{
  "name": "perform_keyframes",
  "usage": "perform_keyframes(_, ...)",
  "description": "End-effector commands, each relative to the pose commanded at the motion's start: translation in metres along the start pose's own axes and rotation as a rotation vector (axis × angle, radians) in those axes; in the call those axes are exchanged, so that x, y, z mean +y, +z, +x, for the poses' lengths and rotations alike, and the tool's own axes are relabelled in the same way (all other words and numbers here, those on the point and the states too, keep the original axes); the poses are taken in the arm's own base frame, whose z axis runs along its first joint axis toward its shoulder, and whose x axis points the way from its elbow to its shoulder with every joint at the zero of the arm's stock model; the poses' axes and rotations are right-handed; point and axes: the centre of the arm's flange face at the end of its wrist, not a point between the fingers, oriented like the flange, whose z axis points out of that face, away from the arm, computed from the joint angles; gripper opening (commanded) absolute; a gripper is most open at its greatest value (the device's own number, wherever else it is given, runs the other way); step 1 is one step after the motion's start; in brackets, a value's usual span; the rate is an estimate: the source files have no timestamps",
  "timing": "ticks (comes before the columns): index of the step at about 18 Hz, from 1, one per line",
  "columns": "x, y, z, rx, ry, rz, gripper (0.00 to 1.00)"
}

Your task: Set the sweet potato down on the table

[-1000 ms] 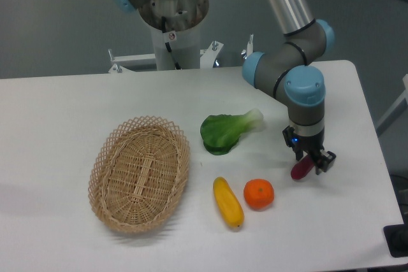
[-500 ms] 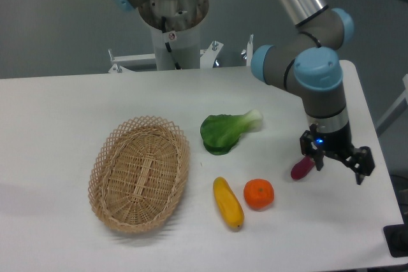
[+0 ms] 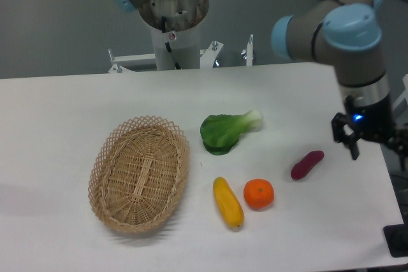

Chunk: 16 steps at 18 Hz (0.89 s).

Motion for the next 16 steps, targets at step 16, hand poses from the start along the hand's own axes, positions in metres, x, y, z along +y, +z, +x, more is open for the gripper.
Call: perform_keyframes(16, 0.142, -0.002, -0.012, 0.091, 0.183, 0.083, 1.0)
